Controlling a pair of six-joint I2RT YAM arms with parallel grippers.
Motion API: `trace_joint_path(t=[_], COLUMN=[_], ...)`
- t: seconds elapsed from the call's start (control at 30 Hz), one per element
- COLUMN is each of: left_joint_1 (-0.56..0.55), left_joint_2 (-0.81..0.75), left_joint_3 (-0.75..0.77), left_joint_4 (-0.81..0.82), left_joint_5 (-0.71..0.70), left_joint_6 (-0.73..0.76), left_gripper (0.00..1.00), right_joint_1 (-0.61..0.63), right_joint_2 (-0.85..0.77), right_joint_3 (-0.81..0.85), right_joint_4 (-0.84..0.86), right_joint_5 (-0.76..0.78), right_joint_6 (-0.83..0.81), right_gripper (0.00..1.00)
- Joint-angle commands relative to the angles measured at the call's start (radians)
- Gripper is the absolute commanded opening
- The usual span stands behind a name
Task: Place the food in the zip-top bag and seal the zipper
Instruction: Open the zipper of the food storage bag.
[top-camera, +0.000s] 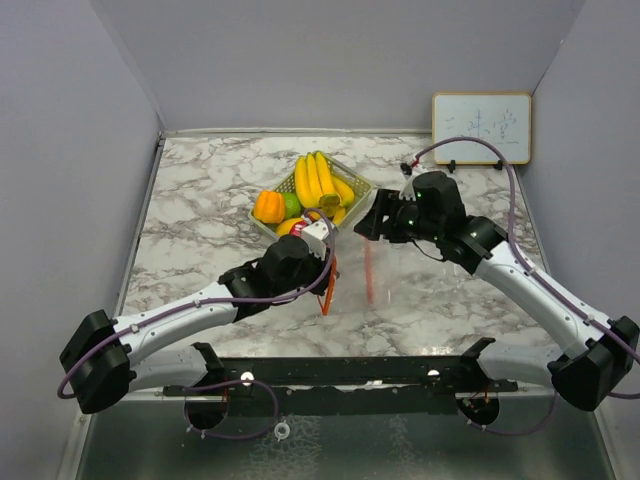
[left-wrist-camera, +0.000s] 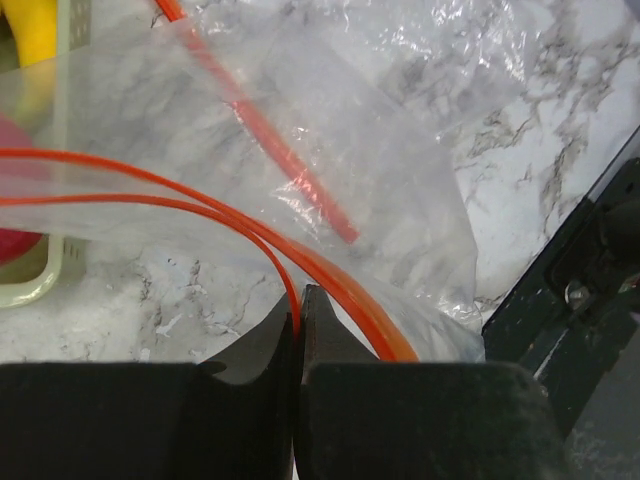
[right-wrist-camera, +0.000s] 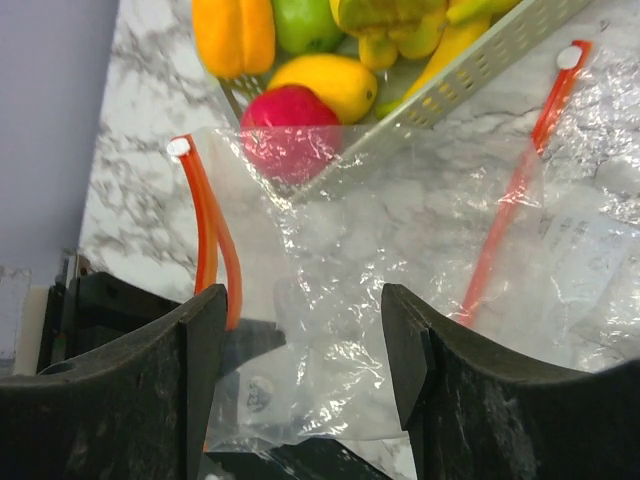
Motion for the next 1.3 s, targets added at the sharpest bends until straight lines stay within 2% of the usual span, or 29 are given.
trace_joint_path(t=[0.0, 0.2, 0.53, 0.73, 1.1, 1.27], left_joint_1=[-0.007, -0.008, -0.011, -0.011, -0.011, -0.011], left_joint_2=[0.041, 0.063, -0.087, -0.091, -0.086, -0.099], left_joint_3=[0.059, 0.094, 0.072, 0.091, 0.091, 0.1], left_joint_4=[-0.032, -0.009, 0.04, 0.023, 0.017, -0.011], left_joint_5=[0.044, 0.037, 0.0, 0.001, -0.005, -0.041], left_joint_6=[0.073, 0.096, 0.146, 0.169, 0.187, 0.196], left_gripper=[0.0, 0.0, 0.0, 0.0, 0.0, 0.0], right_joint_1=[0.041, 0.08, 0.098, 0.128, 0.171, 0.191], right_joint_2=[0.021, 0.071, 0.111, 0.146, 0.188, 0.195], right_joint_3=[0.06, 0.086, 0.131, 0.175, 0.229, 0.224], right_joint_4=[-0.032, -0.02, 0.025, 0.045, 0.004, -0.039], right_joint_5=[-0.042, -0.082, -0.112, -0.126, -0.05, 0.008], right_joint_6=[-0.112, -0.131, -0.114, -0.095, -0.086, -0.086], right_gripper=[0.63, 0.63, 0.63, 0.63, 0.63, 0.55])
